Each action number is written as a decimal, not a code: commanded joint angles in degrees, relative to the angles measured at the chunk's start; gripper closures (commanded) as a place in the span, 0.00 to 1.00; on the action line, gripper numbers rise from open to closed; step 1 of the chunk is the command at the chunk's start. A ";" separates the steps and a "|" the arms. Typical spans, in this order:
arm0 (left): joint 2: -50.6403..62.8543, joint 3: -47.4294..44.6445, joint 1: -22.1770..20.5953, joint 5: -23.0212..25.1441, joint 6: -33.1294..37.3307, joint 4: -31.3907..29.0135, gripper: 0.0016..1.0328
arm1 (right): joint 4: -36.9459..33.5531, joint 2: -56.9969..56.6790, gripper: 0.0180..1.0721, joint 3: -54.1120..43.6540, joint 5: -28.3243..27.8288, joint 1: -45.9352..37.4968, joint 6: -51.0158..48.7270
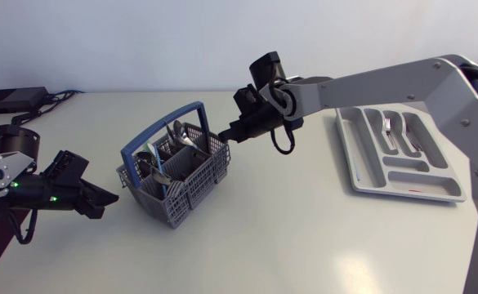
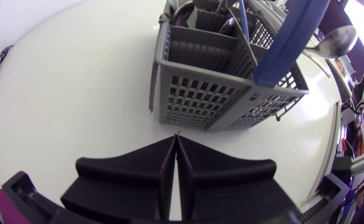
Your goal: Sort the cutlery from the basket into the organizer compartments.
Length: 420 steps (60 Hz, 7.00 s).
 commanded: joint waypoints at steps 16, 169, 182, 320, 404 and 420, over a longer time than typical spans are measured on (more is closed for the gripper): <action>5.84 3.50 -2.56 1.80 -2.32 6.88 0.97 | -3.14 3.21 0.94 3.03 -7.94 0.41 2.17; -17.10 4.91 -25.41 -5.15 -11.20 -1.03 0.59 | -14.74 -48.12 0.36 -29.76 7.88 6.12 -1.61; -14.38 5.00 -30.59 -8.49 -11.37 0.20 0.59 | -15.27 -45.66 0.36 -26.77 9.82 12.01 -0.38; -22.37 -2.30 -27.96 -7.78 -5.31 4.94 0.50 | -29.06 -17.62 0.93 3.82 22.56 23.17 9.20; -11.12 13.17 -29.10 28.78 4.71 -12.99 0.41 | -37.50 -40.56 0.93 -0.23 -27.01 12.27 -7.23; -11.21 14.22 -31.21 31.33 9.72 -19.14 0.55 | -37.77 -41.00 0.93 -0.05 -31.40 11.74 -7.06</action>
